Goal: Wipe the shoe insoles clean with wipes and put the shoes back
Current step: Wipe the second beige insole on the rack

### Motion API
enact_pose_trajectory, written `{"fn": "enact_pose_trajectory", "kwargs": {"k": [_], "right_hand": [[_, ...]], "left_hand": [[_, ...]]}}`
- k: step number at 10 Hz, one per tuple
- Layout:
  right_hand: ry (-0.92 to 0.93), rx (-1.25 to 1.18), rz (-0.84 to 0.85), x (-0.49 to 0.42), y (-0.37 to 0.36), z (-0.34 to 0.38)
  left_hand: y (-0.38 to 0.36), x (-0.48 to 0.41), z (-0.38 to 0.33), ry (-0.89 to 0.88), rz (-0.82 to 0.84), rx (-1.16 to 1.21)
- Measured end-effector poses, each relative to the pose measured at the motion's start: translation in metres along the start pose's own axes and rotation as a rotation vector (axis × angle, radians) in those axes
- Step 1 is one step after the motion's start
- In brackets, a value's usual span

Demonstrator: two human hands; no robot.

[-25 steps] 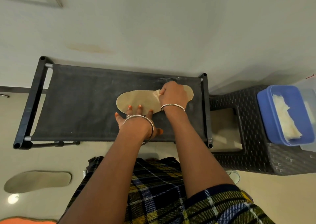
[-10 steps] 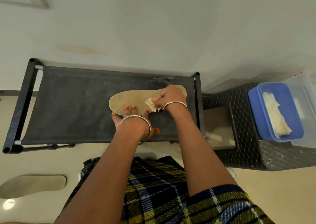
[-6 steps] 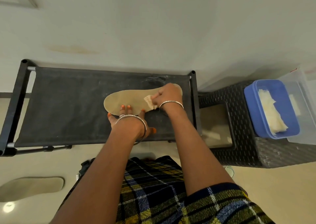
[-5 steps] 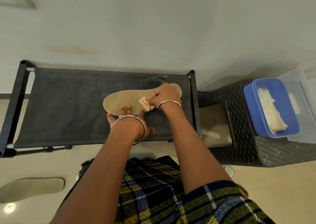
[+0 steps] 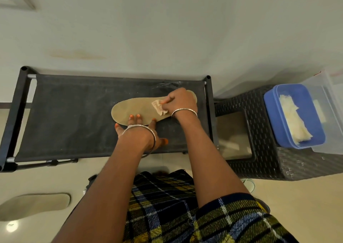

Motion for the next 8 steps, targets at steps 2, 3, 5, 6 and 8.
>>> {"fn": "enact_pose_trajectory", "kwargs": {"k": [2,3,5,6,8], "right_hand": [[-0.029,0.049,-0.308,0.004,0.022,-0.005],[0.034,0.01,-0.061,0.0,-0.004,0.006],[-0.007,-0.149,-0.161,-0.003,0.035,0.007],[-0.048,-0.367,-0.343,-0.005,0.066,0.001],[0.023,-0.119,-0.327,0.0,0.064,0.004]], "left_hand": [[0.0,-0.001,0.001,-0.011,-0.002,0.009],[0.0,0.0,-0.002,-0.014,-0.009,0.0],[0.002,0.001,-0.002,-0.029,0.003,0.02],[0.002,0.001,-0.003,-0.038,-0.001,0.012],[0.001,-0.003,-0.004,-0.038,-0.007,0.025]]}}
Point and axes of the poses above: each hand's wrist, its own x-axis away from the middle knuckle, its own y-axis out of the back of the hand, z = x × y, the point moved 7 cm from there along -x, towards the middle knuckle, and after that the axes turned 15 degrees about -x, right-handed, at the moved point
